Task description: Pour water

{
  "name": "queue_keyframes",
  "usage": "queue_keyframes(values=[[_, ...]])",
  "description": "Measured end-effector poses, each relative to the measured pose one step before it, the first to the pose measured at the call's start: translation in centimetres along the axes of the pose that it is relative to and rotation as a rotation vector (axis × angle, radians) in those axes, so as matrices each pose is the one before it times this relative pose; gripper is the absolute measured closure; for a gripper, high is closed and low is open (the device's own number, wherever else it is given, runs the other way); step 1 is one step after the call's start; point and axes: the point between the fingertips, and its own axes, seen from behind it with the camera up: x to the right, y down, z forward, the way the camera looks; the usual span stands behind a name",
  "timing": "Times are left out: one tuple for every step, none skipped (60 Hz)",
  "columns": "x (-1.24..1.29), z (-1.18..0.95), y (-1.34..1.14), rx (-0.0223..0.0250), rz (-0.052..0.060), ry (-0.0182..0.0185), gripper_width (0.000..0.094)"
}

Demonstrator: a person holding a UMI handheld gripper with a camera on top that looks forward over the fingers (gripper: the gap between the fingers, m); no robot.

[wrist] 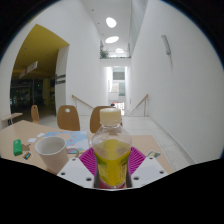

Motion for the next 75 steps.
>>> queue_keyframes(values=[[-0.074,0.003,0.045,-0.00141,-0.0088,0.00078,0.0566],[0.017,-0.062,0.063,-0.00208,-0.0054,0.00051,0.0567],[-0.042,-0.03,0.102,-0.00424,-0.0019,-0.00103,0.0567],[-0.107,-0.034,0.244,-0.00778,0.0004,-0.00304,0.0568],[-0.081,-0.018,0.291,-0.00972,0.0014,-0.00307,0.0569],[0.0,-0.013,0.294,-0.00942,0.0028,-0.00278,0.0566],[0.06,-0.011,-0.289,0.01231,0.0052,0.00122,0.0568],[0.103,0.112,-0.144,0.00743,0.0023,0.00266,0.0567],[0.178,-0.022,0.062,-0.0025,-0.0004,0.00152,0.0567],[0.305,-0.716,-0.495,0.00528,0.0039,-0.00112,0.0567],[-0.325,0.199,0.808,-0.00038,0.0011,-0.00223,0.0567],[0.054,0.186,0.078,0.00062,0.0016,-0.00101,0.0568],[0.004,0.09,0.034,-0.00112,0.0038,-0.00071,0.0567],[0.057,0.049,0.025,-0.00164,0.0043,-0.00078,0.0567],[-0.003,0.09,-0.013,0.00054,0.0038,-0.00098,0.0565],[0.0,0.044,0.017,-0.00025,0.004,-0.00118,0.0567],[0.068,0.027,0.038,-0.00062,0.004,-0.00144,0.0566],[0.008,0.033,0.026,0.00004,0.0026,-0.00179,0.0567],[0.028,0.052,0.111,-0.00369,0.0006,-0.00234,0.0564],[0.38,-0.273,-0.55,-0.00094,-0.0001,-0.00564,0.0549],[-1.228,0.872,0.762,-0.00404,0.0022,-0.001,0.0527],[-0.129,0.016,0.119,-0.00635,0.0022,-0.00248,0.0499],[-0.071,0.068,0.1,-0.00657,0.0026,-0.00212,0.0457],[-0.089,0.051,0.156,-0.00769,0.0006,-0.00138,0.0435],[-0.033,0.05,0.119,-0.00809,-0.0001,-0.00171,0.0411],[-0.014,0.001,0.137,-0.00829,-0.0005,-0.00085,0.039],[-0.005,-0.005,0.133,-0.00755,-0.0004,0.00048,0.0364],[0.114,0.02,0.11,-0.00667,0.0005,0.00287,0.0322],[0.71,-0.603,-0.371,-0.00544,-0.0009,0.00409,0.0261],[0.137,-0.795,-0.088,-0.00142,0.0022,0.00308,0.0193],[0.012,-0.077,-0.044,0.00282,0.0036,0.00168,0.013],[0.065,-0.106,-0.072,0.00563,0.0048,0.00016,0.0064],[0.102,-0.025,-0.124,0.0058,0.0062,0.00354,0.0057],[-0.006,-0.116,-0.087,0.00422,0.0055,-0.00113,0.0061],[-0.148,-0.015,-0.047,0.00258,0.0068,-0.00436,0.0077],[-0.127,-0.068,0.039,-0.00117,0.0056,-0.00461,0.008],[-0.118,-0.151,0.1,-0.00325,0.0035,-0.00565,0.0082],[0.861,-2.058,-0.511,-0.00522,-0.0008,-0.00819,0.008],[-0.269,-0.617,0.042,-0.00183,0.0002,-0.01033,0.0079],[-0.276,-0.411,0.133,-0.00181,0.0009,-0.01105,0.008],[-0.23,-0.468,0.044,-0.00302,0.0018,-0.01052,0.008],[-0.19,-0.491,0.104,-0.00223,0.0038,-0.01056,0.0081],[-0.226,-0.469,0.12,-0.00149,0.0049,-0.01157,0.0078],[-0.264,-0.467,0.11,-0.00082,0.0051,-0.01271,0.0079],[-0.298,-0.464,0.149,-0.00097,0.0038,-0.01434,0.008],[-0.407,-0.421,0.182,-0.00115,0.0032,-0.01632,0.0078],[-0.316,-0.418,0.191,-0.00182,0.0034,-0.01738,0.008],[-0.331,-0.417,0.215,-0.00255,0.005,-0.01627,0.0078],[-0.267,-0.444,0.217,-0.00265,0.0072,-0.01506,0.008],[0.628,-1.216,-0.126,-0.00393,0.0106,-0.01641,0.0079],[-0.286,-0.729,0.227,-0.00424,0.0085,-0.01213,0.0079],[-0.162,-0.4,0.229,-0.00418,0.0084,-0.01313,0.0078],[-0.106,-0.443,0.221,-0.00339,0.0074,-0.01304,0.0079],[-0.088,-0.42,0.195,-0.00309,0.0068,-0.01243,0.0079],[-0.039,-0.441,0.207,-0.00303,0.0071,-0.01123,0.008],[0.035,-0.468,0.188,-0.0027,0.0078,-0.00894,0.008],[0.037,-0.497,0.169,-0.00204,0.008,-0.00763,0.008],[0.074,-0.432,0.181,-0.00102,0.0083,-0.00716,0.008],[0.089,-0.254,0.202,-0.00064,0.0085,-0.00563,0.0079],[0.249,-0.555,0.154,-0.00144,0.0084,-0.00626,0.008],[0.173,-0.38,0.103,-0.00117,0.0075,-0.00553,0.0078],[0.194,-0.372,0.072,-0.00068,0.0063,-0.0052,0.0078],[0.178,-0.365,0.106,0.00074,0.0063,-0.00537,0.0078],[0.162,-0.352,0.063,0.00261,0.0071,-0.00477,0.0079],[0.207,-0.384,0.066,0.00255,0.0074,-0.00413,0.0079],[0.197,-0.352,0.064,0.0022,0.0071,-0.00354,0.0079],[0.218,-0.307,0.083,0.00125,0.0061,-0.00317,0.0079],[-0.189,-0.23,0.175,0.00158,0.0054,-0.00174,0.0076],[0.352,-0.359,-0.056,0.00331,0.0051,-0.00295,0.0079],[0.219,-0.212,0.001,0.0025,0.0054,-0.00509,0.0078],[0.221,-0.196,-0.031,0.00214,0.0049,-0.00532,0.0079],[0.155,-0.212,-0.014,0.00164,0.0045,-0.00564,0.0078],[0.138,-0.163,-0.023,0.00202,0.0043,-0.00615,0.008],[0.117,-0.161,-0.025,0.00177,0.0056,-0.0056,0.0079],[0.1,-0.192,-0.042,0.00157,0.0057,-0.00476,0.008]])
